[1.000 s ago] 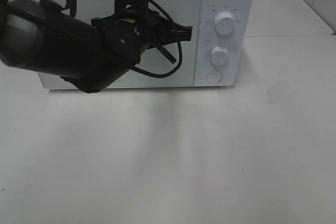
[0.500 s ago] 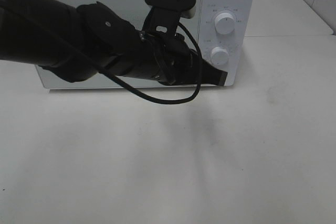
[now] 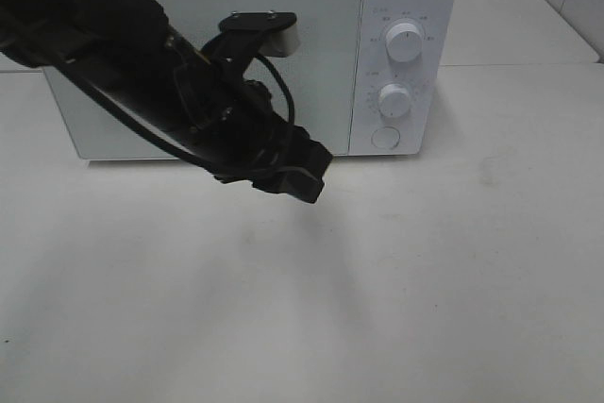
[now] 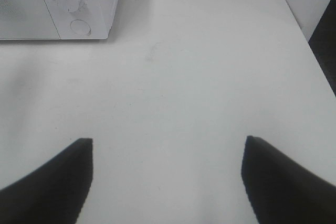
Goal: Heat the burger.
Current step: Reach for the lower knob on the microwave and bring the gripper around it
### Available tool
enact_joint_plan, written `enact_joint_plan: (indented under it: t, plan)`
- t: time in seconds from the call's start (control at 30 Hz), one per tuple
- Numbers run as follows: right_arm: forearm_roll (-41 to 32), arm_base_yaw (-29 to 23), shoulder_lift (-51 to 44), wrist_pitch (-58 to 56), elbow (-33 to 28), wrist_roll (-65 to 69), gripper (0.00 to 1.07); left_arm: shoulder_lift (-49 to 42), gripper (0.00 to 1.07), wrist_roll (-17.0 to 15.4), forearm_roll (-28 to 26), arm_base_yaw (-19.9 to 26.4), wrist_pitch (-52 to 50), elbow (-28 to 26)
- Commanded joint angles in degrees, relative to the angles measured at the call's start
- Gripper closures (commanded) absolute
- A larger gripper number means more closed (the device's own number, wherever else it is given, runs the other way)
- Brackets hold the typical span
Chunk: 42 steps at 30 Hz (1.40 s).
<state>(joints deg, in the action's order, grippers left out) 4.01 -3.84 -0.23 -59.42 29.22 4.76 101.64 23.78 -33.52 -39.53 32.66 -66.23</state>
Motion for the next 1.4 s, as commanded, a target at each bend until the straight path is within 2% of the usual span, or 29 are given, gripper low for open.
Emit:
enact_joint_plan:
  t: [0.03, 0.1, 0.13, 0.17, 0.2, 0.27, 0.3, 0.37, 0.4, 0.43, 0.47, 0.53, 0.57, 0.63, 0.67, 0.7, 0.73, 0.8, 0.83, 0.9, 0.97, 1.0, 1.07, 1.17, 1.2, 1.3, 1.37, 1.4]
  plan:
    - [-0.17, 0.4, -1.55, 0.34, -0.17, 0.23, 0.32, -3.61, 0.08, -12.83, 11.34, 2.41, 7.79, 0.0]
    - [-0.17, 0.4, -1.55, 0.34, -0.17, 0.23, 0.32, -4.35, 0.05, -13.69, 13.12, 2.81, 8.94, 0.0]
    - [-0.17, 0.4, -1.55, 0.34, -0.17, 0.23, 0.32, -6.19, 0.05, -15.01, 16.73, 3.9, 11.75, 0.0]
    - [-0.17, 0.4, -1.55, 0.34, -0.17, 0.23, 0.32, -6.19, 0.05, -15.01, 16.73, 3.9, 11.75, 0.0]
    - [-0.17, 0.4, -1.55, 0.34, -0.17, 0.23, 0.32, -8.02, 0.05, -15.36, 19.88, 4.93, 14.27, 0.0]
    - [-0.17, 0.4, -1.55, 0.34, -0.17, 0.23, 0.32, -9.05, 0.05, -15.36, 20.97, 5.39, 15.87, 0.0]
    - [-0.17, 0.4, -1.55, 0.34, -0.17, 0.23, 0.32, -11.29, 0.05, -15.41, 23.38, 6.59, 19.42, 0.0]
    - [-0.17, 0.4, -1.55, 0.34, -0.17, 0.23, 0.32, -12.15, 0.05, -15.53, 24.12, 7.1, 21.03, 0.0]
    - [-0.17, 0.4, -1.55, 0.34, -0.17, 0.23, 0.32, -14.38, 0.05, -17.99, 25.38, 9.17, 24.75, 0.0]
    - [-0.17, 0.4, -1.55, 0.34, -0.17, 0.23, 0.32, -14.38, 0.05, -17.99, 25.38, 9.17, 24.75, 0.0]
    - [-0.17, 0.4, -1.55, 0.34, -0.17, 0.23, 0.32, -16.33, 0.05, -20.51, 25.9, 12.09, 27.16, 0.0]
    - [-0.17, 0.4, -1.55, 0.34, -0.17, 0.23, 0.32, -17.3, 0.05, -21.2, 26.07, 13.46, 28.02, 0.0]
    - [-0.17, 0.4, -1.55, 0.34, -0.17, 0.23, 0.32, -19.19, 0.05, -21.54, 25.95, 17.42, 29.85, 0.0]
    - [-0.17, 0.4, -1.55, 0.34, -0.17, 0.23, 0.32, -19.88, 0.05, -21.66, 25.95, 19.08, 30.88, 0.0]
    - [-0.17, 0.4, -1.55, 0.34, -0.17, 0.23, 0.32, -21.37, 0.05, -21.66, 26.01, 23.26, 32.77, 0.06]
    - [-0.17, 0.4, -1.55, 0.34, -0.17, 0.23, 0.32, -21.37, 0.05, -21.66, 26.01, 23.26, 32.77, 0.06]
    - [-0.17, 0.4, -1.55, 0.34, -0.17, 0.23, 0.32, -22.98, 0.05, -21.31, 26.01, 27.33, 34.55, 0.4]
    - [-0.17, 0.4, -1.55, 0.34, -0.17, 0.23, 0.32, -23.89, 0.05, -21.14, 26.07, 28.82, 35.29, 0.8]
    - [-0.17, 0.4, -1.55, 0.34, -0.17, 0.17, 0.32, -25.78, 0.05, -21.14, 26.24, 31.97, 36.38, 2.12]
    - [-0.17, 0.4, -1.55, 0.34, -0.17, 0.17, 0.32, -26.7, 0.05, -21.14, 26.24, 33.23, 36.78, 2.81]
    - [-0.17, 0.4, -1.55, 0.34, -0.17, 0.17, 0.32, -30.71, 0.05, -21.26, 26.36, 37.7, 37.93, 5.9]
    - [-0.17, 0.4, -1.55, 0.34, -0.17, 0.17, 0.32, -30.71, 0.05, -21.26, 26.36, 37.7, 37.93, 5.9]
    - [-0.17, 0.4, -1.55, 0.34, -0.17, 0.17, 0.32, -35.47, 0.05, -21.26, 26.64, 40.85, 37.93, 9.57]
    - [-0.17, 0.4, -1.55, 0.34, -0.17, 0.17, 0.32, -39.19, 0.05, -21.26, 27.04, 41.94, 37.59, 11.97]
    - [-0.17, 0.4, -1.55, 0.34, -0.17, 0.17, 0.32, -42.74, 0.05, -21.26, 27.44, 42.34, 37.13, 14.67]
    - [-0.17, 0.4, -1.55, 0.34, -0.17, 0.17, 0.32, -48.19, 0.06, -21.26, 27.56, 42.34, 36.55, 18.11]
    - [-0.17, 0.4, -1.55, 0.34, -0.17, 0.17, 0.32, -50.19, 0.06, -21.26, 27.5, 42.34, 36.15, 19.02]
    - [-0.17, 0.4, -1.55, 0.34, -0.17, 0.17, 0.32, -54.03, 0.06, -21.26, 27.5, 42.34, 35.12, 21.14]
